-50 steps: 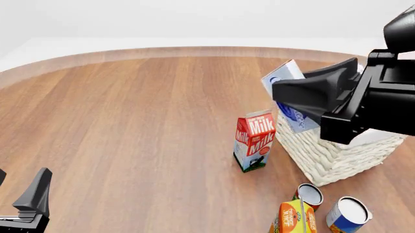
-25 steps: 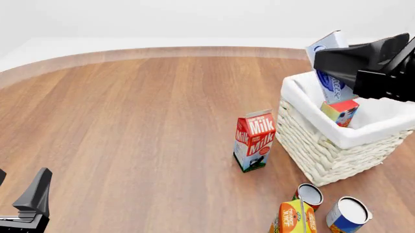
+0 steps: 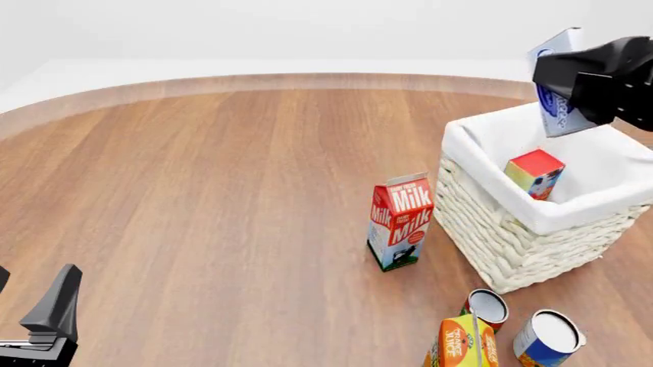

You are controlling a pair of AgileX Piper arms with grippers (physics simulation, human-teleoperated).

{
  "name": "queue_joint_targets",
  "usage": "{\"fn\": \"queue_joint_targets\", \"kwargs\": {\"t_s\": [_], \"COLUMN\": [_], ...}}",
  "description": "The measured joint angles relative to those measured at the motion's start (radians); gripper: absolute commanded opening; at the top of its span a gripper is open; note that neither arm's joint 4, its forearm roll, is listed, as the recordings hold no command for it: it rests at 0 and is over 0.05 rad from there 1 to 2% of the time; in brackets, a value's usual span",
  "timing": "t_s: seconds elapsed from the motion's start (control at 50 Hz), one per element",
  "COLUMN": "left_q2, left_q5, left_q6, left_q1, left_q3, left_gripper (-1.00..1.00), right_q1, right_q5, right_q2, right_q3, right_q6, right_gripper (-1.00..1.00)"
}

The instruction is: Pick up the cream cheese box and the butter, and put them in the basket.

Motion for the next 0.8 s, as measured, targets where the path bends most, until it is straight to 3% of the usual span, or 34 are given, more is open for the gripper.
{"fn": "queue_joint_targets", "kwargs": {"t_s": [0.34,0.8], "left_q2": [0.0,0.0], "left_q5": [0.0,0.0], "left_q6": [0.0,0.0], "left_q1": [0.0,0.0], "left_q3": [0.0,0.0], "left_gripper": [1.0,1.0], "right_q1": [-0.121,-0.28], "right_q5": [0.009,-0.001], "right_q2": [0.022,0.071], "right_q3": [-0.029,-0.048], "right_q6": [-0.012,-0.075], "right_gripper": [-1.0,-1.0]}}
